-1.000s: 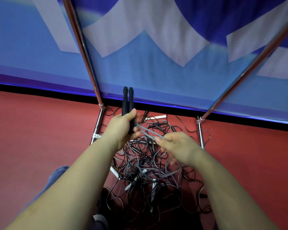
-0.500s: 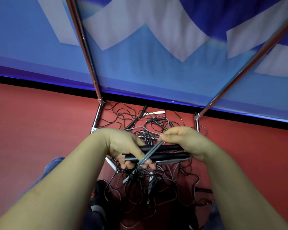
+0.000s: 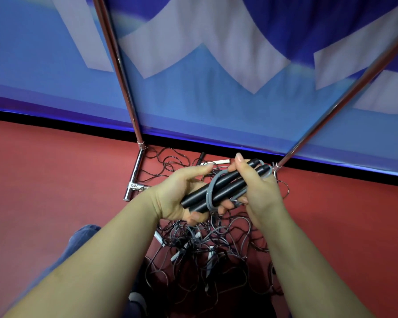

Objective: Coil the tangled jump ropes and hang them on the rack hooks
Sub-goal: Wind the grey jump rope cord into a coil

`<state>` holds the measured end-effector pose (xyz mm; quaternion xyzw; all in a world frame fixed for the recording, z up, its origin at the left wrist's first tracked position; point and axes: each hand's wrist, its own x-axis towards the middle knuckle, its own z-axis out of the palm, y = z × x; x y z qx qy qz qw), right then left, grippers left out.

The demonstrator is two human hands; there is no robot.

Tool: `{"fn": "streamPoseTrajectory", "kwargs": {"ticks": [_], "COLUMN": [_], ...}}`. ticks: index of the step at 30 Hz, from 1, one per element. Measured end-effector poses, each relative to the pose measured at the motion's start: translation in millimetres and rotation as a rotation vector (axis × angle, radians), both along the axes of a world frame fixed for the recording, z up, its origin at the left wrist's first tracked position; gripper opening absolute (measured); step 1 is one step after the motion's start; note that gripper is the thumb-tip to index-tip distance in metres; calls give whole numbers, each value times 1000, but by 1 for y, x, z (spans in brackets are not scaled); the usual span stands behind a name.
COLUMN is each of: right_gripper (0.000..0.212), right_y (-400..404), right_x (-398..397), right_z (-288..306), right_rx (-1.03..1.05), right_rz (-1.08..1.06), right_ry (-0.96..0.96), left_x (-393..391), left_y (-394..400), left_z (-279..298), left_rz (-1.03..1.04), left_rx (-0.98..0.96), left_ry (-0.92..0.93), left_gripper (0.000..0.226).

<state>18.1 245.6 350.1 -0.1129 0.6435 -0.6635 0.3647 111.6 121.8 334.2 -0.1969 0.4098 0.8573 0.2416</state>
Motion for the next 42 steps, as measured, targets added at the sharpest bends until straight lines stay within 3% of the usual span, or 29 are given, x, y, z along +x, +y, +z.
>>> {"fn": "streamPoseTrajectory", "kwargs": {"ticks": [2,5,9,11,15,21,25,27,30,35,39,42], "right_gripper": [30,33,32,32,32,43,44,44,33,19,11,8], "right_y": [-1,0,0,-1,-4,-4,-3,-3,-4,0,3,7], "right_x": [-3,-9,-12,-10,-9,-11,6,16,23,28,28,12], "right_z": [-2,-5,6,11,11,2,0,-4,-10,-7,-9,-15], "right_rx": [46,121,4,-40,-67,-10,254,316,389,399,377,364], "right_rz": [-65,-166,-348,-400,-402,-199,240,420,546,595,493,335], "right_ry": [15,42,-65,-149,-217,-216,90,234,387,616,844,947], "left_x": [2,-1,-10,-14,-23,-27,-28,-25,-17,-2,0,-1], "left_y": [3,10,7,16,33,25,19,11,0,-14,-11,-10], "left_z": [1,8,10,7,-2,-6,1,-3,-12,-17,-17,-17], "left_rz": [-66,-42,420,626,710,749,868,904,822,713,424,130], "left_rx": [-137,-416,-362,-444,-650,-687,-707,-869,-1114,-1354,-1425,-1355], "left_ry": [95,77,70,95,106,101,83,36,-16,-143,-227,-155], "left_gripper": [64,22,30,27,14,20,21,21,29,36,30,27]}}
